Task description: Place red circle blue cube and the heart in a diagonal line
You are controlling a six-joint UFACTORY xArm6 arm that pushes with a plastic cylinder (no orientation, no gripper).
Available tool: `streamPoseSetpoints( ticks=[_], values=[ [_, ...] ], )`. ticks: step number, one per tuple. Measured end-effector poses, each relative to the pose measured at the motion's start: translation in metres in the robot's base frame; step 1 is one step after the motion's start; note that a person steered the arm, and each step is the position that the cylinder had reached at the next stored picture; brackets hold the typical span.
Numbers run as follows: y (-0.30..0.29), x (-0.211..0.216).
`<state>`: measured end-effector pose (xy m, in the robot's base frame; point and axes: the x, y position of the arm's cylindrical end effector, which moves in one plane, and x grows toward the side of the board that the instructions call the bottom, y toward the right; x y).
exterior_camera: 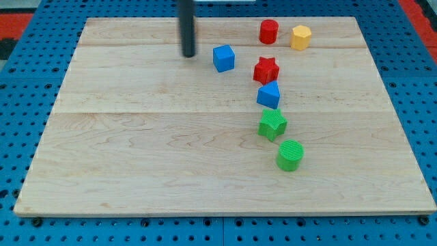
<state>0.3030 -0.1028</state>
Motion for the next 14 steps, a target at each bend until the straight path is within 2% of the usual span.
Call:
streamPoseSetpoints(
  ticks=[2, 3, 4, 6, 7, 8, 9, 10, 11, 12, 13, 14],
  values=[
    [-0.127, -0.064],
    [-0.121, -0.112],
    [-0.121, -0.112],
    [-0.010, -0.110],
    [0.009, -0.084],
    [0.036, -0.011],
    [0.075, -0.068],
    [0.076, -0.109],
    [0.053, -0.111],
    [-0.026, -0.091],
    [-0.086, -0.045],
    [-0.077, -0.088]
  ],
)
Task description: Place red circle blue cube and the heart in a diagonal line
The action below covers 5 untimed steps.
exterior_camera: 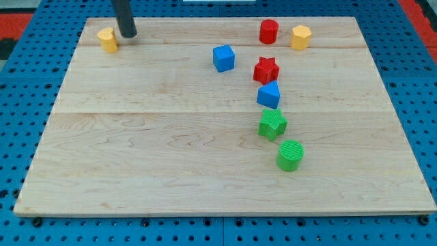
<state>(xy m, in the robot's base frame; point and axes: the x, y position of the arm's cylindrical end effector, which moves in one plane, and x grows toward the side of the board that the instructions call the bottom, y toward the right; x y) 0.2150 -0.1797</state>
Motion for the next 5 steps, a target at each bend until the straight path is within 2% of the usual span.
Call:
streamPoseSetpoints(
  ticks=[1, 2, 4, 5],
  values=[
    [-0.069, 0.027],
    [-0.041, 0.100],
    [-0.057, 0.053],
    [0.003, 0.093]
  ],
)
